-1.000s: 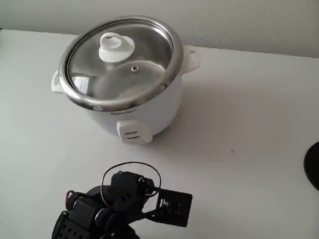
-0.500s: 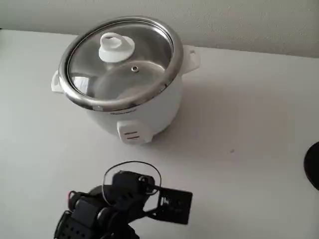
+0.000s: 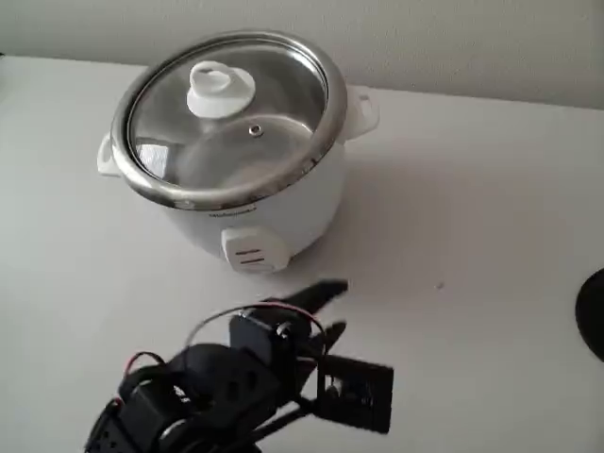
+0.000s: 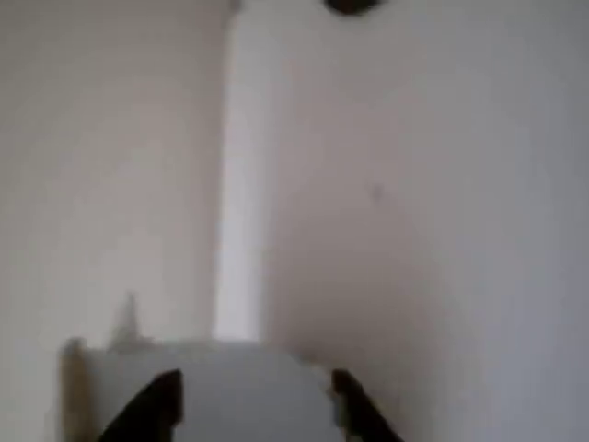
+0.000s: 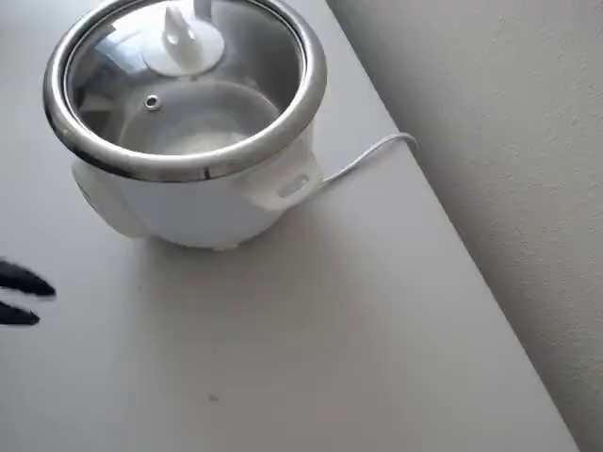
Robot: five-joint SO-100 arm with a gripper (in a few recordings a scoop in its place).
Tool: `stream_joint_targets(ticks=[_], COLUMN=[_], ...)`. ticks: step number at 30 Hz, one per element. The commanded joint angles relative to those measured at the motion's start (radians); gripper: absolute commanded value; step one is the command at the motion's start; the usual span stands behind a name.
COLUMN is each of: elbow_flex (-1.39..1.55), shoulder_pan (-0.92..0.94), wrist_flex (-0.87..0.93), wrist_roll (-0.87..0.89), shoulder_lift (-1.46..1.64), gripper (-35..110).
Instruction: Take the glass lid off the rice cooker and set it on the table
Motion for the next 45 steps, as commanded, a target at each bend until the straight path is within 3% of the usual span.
stream_joint_targets(ticks=[1,9,22,45], elbow_flex=[-0.313,-0.939,-1.184,-1.295], shoulder_pan=[-0.066,-0.322,-0.77,-0.713], wrist_flex=[-0.086,0.064,-0.003,-0.331], wrist_roll=[0.023,0.183,0.351,0.298], shoulder_lift=[-0.161,-0.772,-1.127,-1.454], gripper=[27,28,30,30])
